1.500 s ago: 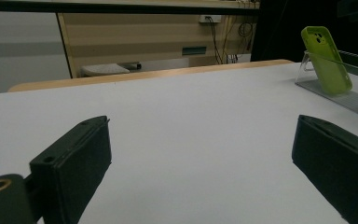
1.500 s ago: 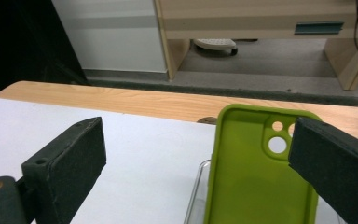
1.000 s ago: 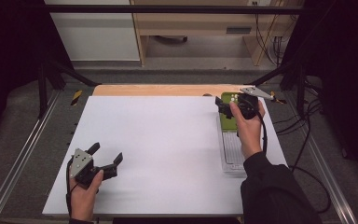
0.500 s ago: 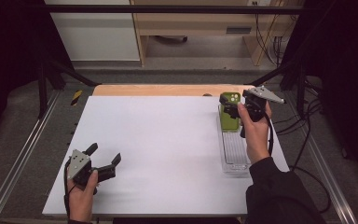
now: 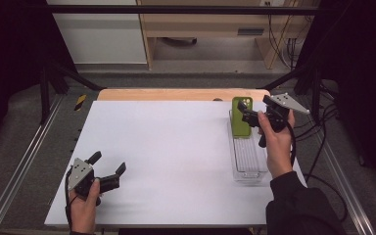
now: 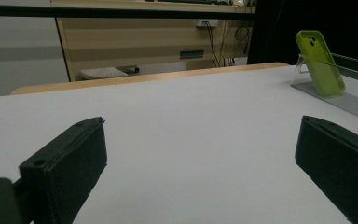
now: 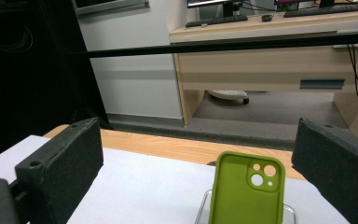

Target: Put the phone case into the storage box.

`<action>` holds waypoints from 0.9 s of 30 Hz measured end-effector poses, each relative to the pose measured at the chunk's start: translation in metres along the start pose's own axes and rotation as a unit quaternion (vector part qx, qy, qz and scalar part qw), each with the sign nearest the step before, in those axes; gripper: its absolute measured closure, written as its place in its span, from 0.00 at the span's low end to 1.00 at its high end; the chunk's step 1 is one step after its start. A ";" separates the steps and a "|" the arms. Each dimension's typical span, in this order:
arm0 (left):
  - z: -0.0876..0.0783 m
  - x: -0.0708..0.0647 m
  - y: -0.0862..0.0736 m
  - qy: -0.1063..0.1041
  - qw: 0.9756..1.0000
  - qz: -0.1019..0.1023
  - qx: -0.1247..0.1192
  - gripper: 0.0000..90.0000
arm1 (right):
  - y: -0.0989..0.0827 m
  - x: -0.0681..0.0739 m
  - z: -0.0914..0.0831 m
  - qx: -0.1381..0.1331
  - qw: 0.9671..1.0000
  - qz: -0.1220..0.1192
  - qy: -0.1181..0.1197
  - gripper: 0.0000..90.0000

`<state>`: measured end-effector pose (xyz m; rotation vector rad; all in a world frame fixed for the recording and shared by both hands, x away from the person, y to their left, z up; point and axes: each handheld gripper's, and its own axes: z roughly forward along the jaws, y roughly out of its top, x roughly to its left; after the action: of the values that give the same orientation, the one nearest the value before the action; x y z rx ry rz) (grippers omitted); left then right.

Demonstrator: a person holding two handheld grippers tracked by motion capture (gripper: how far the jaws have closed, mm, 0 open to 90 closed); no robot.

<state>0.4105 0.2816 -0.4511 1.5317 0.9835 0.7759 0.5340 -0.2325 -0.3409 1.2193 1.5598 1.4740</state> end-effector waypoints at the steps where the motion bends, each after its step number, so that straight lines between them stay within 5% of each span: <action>1: -0.001 0.001 0.000 -0.002 1.000 -0.002 0.000 0.02 | 0.000 -0.001 -0.001 -0.001 1.000 0.000 0.000 0.03; 12: -0.018 0.007 -0.004 0.008 1.000 -0.010 -0.006 0.02 | 0.001 -0.008 -0.019 -0.010 1.000 -0.006 0.006 0.03; 27: -0.016 0.006 -0.005 0.005 1.000 -0.007 -0.002 0.02 | 0.000 -0.022 -0.044 -0.014 1.000 -0.015 0.000 0.03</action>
<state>0.3983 0.2946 -0.4535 1.5170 0.9983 0.7759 0.5013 -0.2688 -0.3372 1.1737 1.5458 1.4718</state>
